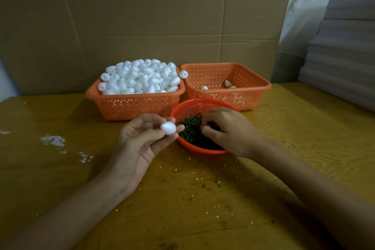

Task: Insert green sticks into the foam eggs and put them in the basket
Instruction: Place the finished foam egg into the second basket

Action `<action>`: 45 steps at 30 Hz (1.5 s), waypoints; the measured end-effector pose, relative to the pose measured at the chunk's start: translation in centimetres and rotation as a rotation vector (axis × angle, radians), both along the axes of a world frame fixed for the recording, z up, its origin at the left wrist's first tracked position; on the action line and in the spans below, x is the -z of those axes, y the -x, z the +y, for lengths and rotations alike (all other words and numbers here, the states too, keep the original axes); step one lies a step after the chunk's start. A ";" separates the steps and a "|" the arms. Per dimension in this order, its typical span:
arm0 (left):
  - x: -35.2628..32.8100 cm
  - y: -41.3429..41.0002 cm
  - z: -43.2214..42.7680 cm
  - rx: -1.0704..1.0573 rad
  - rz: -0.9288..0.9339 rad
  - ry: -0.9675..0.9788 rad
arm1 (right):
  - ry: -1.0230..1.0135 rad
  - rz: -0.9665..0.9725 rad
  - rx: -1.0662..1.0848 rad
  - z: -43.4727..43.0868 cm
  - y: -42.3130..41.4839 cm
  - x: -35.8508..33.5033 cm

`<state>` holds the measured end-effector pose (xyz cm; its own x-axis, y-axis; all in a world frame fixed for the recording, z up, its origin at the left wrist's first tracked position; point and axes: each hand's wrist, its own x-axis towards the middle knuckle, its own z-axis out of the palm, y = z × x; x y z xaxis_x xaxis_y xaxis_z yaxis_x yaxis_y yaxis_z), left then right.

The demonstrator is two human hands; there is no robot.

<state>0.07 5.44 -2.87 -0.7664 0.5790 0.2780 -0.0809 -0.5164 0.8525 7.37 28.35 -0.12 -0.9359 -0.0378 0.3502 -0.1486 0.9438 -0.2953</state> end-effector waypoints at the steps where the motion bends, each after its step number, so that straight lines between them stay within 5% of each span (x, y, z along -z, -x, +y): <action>1: 0.0 0.0 0.0 0.001 0.006 0.000 | 0.000 0.001 -0.001 0.0 0.0 0.0; 26: -0.1 -0.9 0.0 -0.119 0.216 0.174 | 0.001 -0.015 -0.003 -0.2 -0.2 -0.2; 45: -0.3 -1.1 0.1 -0.201 0.151 0.224 | 0.004 -0.020 0.008 -0.2 -0.2 -0.2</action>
<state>1.13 5.55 -2.52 -0.8315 0.4799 0.2799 0.1394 -0.3075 0.9413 7.56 28.16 0.11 -0.9428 -0.0287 0.3320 -0.1351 0.9436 -0.3021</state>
